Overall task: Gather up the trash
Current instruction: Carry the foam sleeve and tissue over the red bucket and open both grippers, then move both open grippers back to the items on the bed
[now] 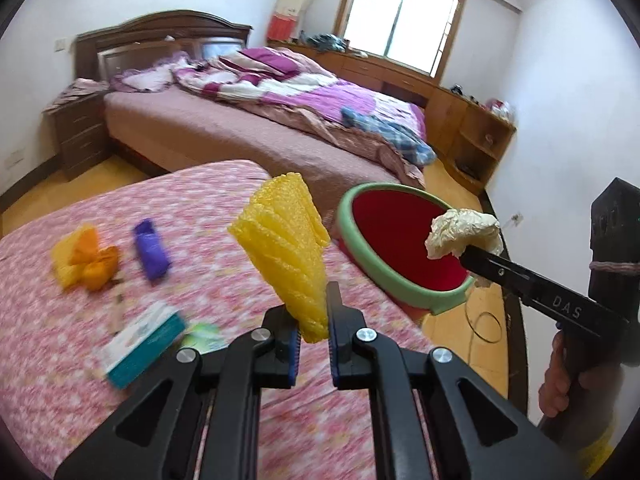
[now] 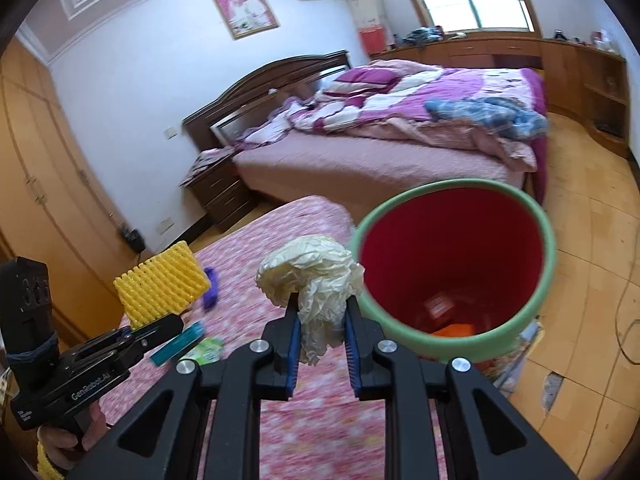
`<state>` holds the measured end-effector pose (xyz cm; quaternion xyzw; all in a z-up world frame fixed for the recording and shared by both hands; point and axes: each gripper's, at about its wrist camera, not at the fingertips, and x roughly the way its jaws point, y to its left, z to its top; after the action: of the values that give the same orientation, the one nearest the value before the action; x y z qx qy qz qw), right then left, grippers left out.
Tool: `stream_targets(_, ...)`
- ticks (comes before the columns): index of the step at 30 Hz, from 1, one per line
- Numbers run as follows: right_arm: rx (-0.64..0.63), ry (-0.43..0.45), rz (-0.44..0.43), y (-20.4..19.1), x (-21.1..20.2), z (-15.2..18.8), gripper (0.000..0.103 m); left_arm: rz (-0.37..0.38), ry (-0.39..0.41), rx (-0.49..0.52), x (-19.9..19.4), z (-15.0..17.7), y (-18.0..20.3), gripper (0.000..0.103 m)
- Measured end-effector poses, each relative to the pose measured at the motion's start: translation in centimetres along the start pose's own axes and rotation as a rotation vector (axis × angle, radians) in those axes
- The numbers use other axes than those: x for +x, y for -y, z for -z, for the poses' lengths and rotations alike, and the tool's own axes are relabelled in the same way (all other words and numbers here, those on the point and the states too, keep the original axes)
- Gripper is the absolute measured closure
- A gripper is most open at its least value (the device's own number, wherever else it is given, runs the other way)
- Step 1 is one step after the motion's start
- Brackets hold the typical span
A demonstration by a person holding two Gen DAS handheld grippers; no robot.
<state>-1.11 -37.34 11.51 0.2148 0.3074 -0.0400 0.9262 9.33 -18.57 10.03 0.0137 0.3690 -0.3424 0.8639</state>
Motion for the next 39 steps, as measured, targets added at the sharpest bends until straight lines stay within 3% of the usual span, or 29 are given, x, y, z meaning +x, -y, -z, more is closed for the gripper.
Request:
stream_targets(10, 0.095, 0.007, 0.085, 7.8, 1.6, -1.2, 0.08, 0.049, -0.078, 0.071, 7.5, -2.7, 5.4, 0.093)
stream_targets(18, 0.143, -0.013, 0.123, 11.8, 3.3, -1.5, 0.077, 0.07, -0.125, 0.123, 12.8, -3.9, 8.3, 0.093)
stream_targets(22, 0.149, -0.006, 0.129, 12.5, 3.6, -1.8, 0.07, 0.07, -0.135, 0.132, 14.1, -4.2, 9.1, 0.091)
stream_targets(27, 0.157, 0.002, 0.13, 13.1, 3.6, -2.0, 0.06, 0.071, -0.155, 0.12, 15.0, -4.1, 9.1, 0.07)
stream_targets(39, 0.171, 0.025, 0.122, 12.8, 2.6, -2.3, 0.055, 0.061, -0.148, 0.065, 14.1, -3.9, 7.8, 0.069)
